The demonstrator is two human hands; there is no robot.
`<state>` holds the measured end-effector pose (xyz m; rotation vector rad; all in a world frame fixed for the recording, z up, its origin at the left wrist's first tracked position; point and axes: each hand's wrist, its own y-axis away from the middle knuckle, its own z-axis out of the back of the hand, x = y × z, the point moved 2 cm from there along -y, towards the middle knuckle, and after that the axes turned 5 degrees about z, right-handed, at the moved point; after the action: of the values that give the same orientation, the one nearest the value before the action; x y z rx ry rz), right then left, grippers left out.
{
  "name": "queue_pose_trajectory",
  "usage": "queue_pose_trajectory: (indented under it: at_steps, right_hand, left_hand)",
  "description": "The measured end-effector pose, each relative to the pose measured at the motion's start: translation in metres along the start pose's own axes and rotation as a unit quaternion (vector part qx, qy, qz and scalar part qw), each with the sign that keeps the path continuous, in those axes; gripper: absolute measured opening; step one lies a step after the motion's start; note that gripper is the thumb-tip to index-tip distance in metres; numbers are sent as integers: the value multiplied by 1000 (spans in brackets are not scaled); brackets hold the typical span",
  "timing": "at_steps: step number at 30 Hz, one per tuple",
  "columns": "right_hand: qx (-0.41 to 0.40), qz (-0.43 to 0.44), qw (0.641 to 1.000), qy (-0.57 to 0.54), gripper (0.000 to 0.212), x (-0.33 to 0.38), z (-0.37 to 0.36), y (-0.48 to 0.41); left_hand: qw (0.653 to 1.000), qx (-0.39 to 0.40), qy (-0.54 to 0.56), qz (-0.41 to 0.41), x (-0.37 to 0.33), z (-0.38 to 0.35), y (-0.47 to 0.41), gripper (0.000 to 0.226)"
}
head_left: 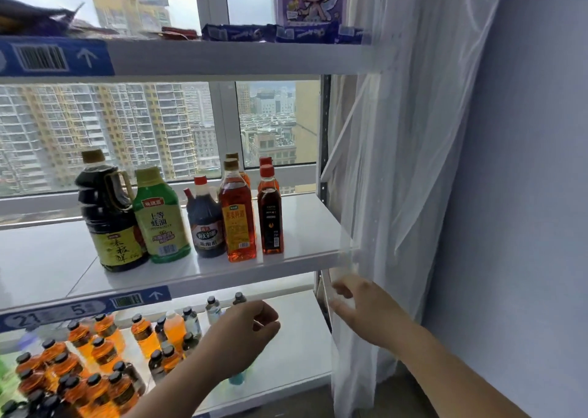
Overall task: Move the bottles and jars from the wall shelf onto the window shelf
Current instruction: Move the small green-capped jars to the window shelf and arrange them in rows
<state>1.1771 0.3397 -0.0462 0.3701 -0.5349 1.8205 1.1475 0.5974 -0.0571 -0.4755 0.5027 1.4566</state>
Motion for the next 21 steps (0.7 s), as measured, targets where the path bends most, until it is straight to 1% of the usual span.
queue_pose_trajectory:
  at_steps: [4,7,10,14,16,18,21]
  right_hand:
    - [-11,-24,1000,12,37,23,5,47]
    - [-18,-46,998,29,44,48,8,82]
    - [-23,-65,996,62,44,73,9,119]
    - [-29,-115,989,89,44,93,8,177]
    - [-37,-134,985,100,43,101,9,209]
    - [-50,-158,981,101,41,108,11,242]
    - [-56,-195,973,109,42,117,15,295]
  left_hand:
    - [999,23,-2,-41,-2,7,25,12]
    - [996,55,-11,-72,0,14,51,16]
    - [990,89,-21,-105,4,22,77,19]
    - [983,119,-26,-139,6,21,115,16]
    - [979,136,-31,-152,5,17,133,19]
    - [973,154,-35,-169,0,11,150,23]
    - [963,181,-43,-195,-14,0,177,21]
